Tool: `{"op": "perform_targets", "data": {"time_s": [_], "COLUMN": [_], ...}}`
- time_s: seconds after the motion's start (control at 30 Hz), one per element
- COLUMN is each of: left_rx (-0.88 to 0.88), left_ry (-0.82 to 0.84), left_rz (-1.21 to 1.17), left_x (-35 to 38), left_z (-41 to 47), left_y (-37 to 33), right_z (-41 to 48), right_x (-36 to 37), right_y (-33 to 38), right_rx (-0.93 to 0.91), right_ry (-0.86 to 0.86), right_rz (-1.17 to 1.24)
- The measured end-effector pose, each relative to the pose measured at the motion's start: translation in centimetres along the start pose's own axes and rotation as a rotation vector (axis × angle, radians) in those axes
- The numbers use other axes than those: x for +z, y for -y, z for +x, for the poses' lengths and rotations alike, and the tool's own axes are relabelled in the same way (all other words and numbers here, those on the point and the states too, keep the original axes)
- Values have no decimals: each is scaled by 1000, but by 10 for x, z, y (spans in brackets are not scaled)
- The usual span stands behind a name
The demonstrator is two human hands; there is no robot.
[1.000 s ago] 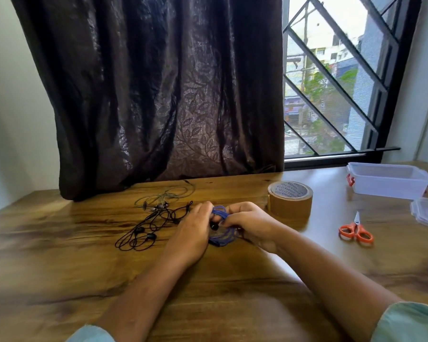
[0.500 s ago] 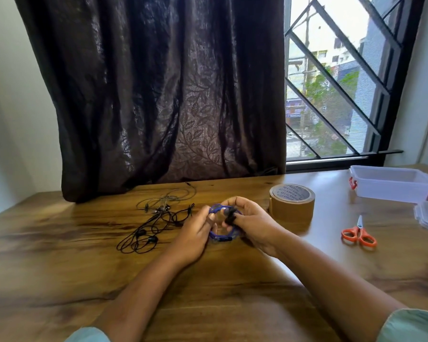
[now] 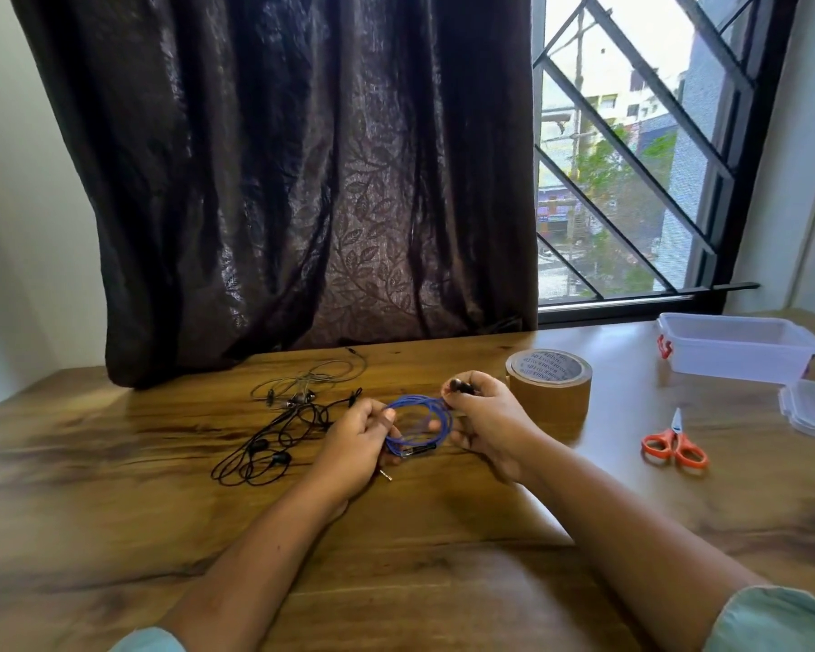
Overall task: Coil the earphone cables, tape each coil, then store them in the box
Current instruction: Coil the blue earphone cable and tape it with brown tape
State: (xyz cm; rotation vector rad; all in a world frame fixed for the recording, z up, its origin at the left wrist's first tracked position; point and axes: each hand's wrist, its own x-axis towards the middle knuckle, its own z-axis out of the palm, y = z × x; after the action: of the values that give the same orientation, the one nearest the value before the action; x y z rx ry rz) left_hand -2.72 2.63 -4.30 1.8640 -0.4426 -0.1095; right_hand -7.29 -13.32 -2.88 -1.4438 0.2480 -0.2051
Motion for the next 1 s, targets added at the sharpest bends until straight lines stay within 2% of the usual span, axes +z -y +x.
{"op": "perform_targets", "data": {"time_s": [0.1, 0.17, 0.37, 0.53, 0.63, 0.73, 0.87, 0.93, 1.0], "left_rx": [-35, -21, 138, 119, 92, 120, 262, 345, 417], "left_ry": [-9, -42, -220, -210, -206, -235, -317, -358, -408], "left_rz": [-44, 22, 559, 686, 670, 646, 607, 584, 584], "left_x": [3, 4, -1, 0, -2, -3, -6, -8, -9], "left_z": [1, 0, -5, -8, -6, -5, -7, -9, -11], "left_y": [1, 2, -1, -3, -2, -1, -2, -5, -7], "right_z": [1, -1, 0, -3, -4, -4, 2, 3, -1], "right_x": [-2, -3, -1, 3, 2, -8, -34, -47, -57], "right_y": [0, 0, -7, -11, -8, 1, 14, 21, 25], "right_rx": [-37, -109, -303, -371, -386, -525, -801, -747, -536], "right_ry": [-85, -120, -115, -82, -91, -211, -563, -653, -585], "right_rz": [-185, -354, -841, -979, -958, -1081, -1329, -1452, -1562]}}
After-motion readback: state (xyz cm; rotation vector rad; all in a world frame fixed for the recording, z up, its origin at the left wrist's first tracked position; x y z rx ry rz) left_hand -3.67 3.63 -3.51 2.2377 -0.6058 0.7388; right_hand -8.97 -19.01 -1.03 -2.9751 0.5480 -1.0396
